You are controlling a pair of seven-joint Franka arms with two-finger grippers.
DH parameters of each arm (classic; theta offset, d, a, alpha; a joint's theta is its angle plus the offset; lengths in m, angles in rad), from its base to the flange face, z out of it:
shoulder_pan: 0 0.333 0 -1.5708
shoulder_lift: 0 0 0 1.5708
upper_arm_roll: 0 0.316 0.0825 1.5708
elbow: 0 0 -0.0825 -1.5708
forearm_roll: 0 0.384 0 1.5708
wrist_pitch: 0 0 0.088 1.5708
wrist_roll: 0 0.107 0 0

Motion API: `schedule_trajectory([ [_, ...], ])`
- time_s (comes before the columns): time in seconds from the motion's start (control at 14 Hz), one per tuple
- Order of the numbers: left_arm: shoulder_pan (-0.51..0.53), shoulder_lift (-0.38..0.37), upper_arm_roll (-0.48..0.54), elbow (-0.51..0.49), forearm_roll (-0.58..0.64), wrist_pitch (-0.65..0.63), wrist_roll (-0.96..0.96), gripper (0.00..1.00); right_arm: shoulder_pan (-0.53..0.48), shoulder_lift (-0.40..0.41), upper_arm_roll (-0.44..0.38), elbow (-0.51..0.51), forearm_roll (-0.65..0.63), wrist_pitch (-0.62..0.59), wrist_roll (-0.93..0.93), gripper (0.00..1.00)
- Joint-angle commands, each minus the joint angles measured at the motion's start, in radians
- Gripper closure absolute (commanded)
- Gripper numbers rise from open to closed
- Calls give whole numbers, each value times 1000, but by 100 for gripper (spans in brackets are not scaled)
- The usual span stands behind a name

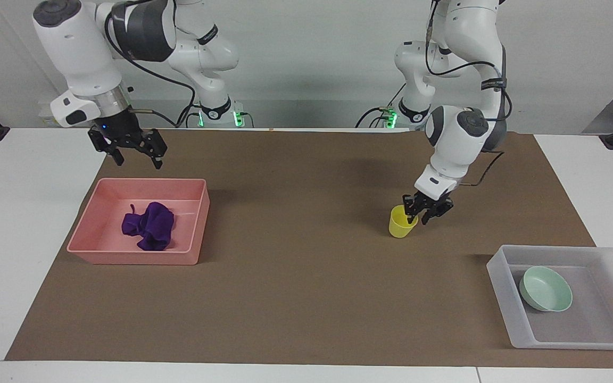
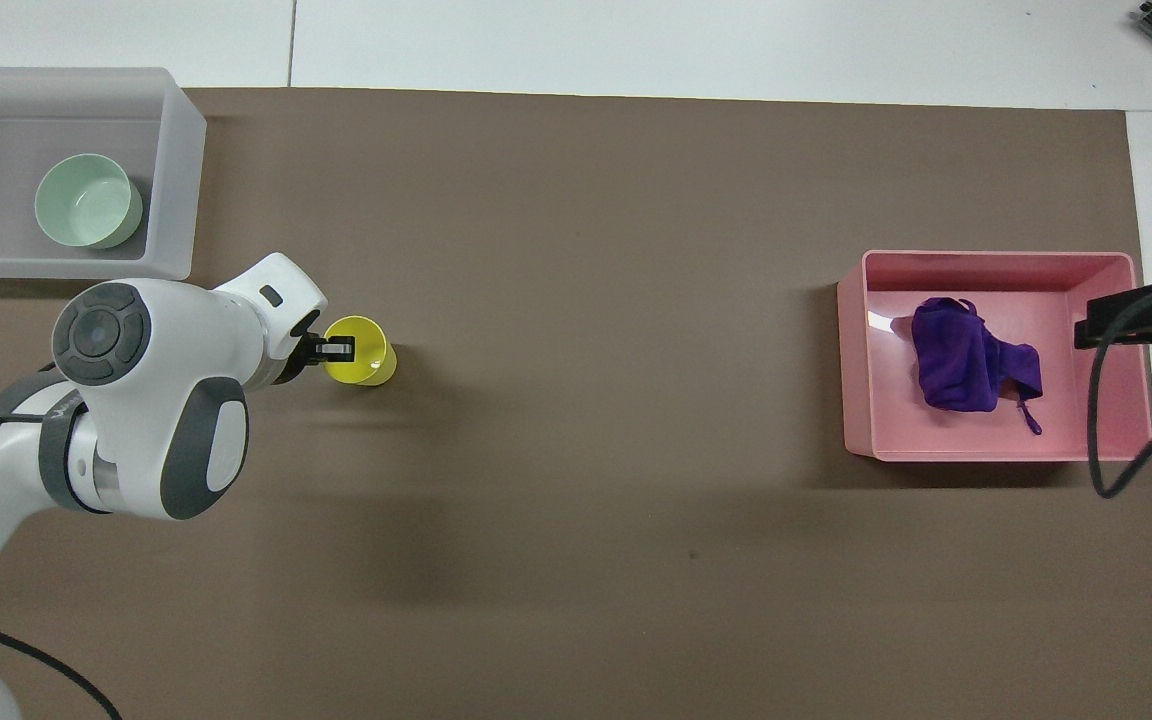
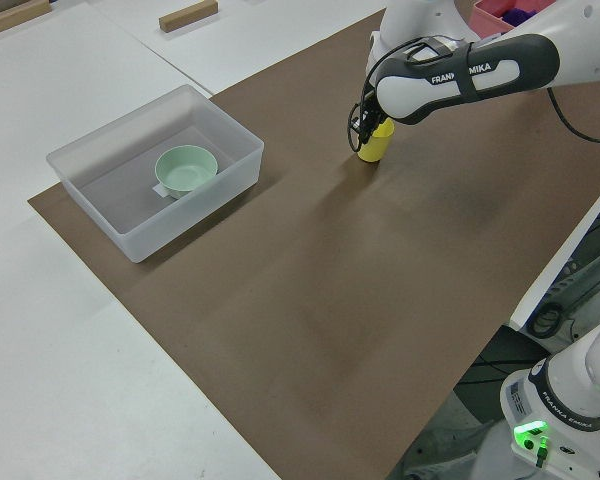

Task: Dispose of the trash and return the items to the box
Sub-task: 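Lift the yellow cup and place it into the green bowl with the left gripper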

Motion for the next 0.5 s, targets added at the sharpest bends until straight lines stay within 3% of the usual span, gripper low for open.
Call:
schedule_trajectory([
  [0.0, 34, -14, 14, 95, 22, -90, -18, 100, -20, -2, 4, 22, -12, -34, -15, 0],
  [0.43, 224, 98, 14, 408, 28, -190, 60, 100, -3, -39, 12, -55, -39, 16, -47, 0],
])
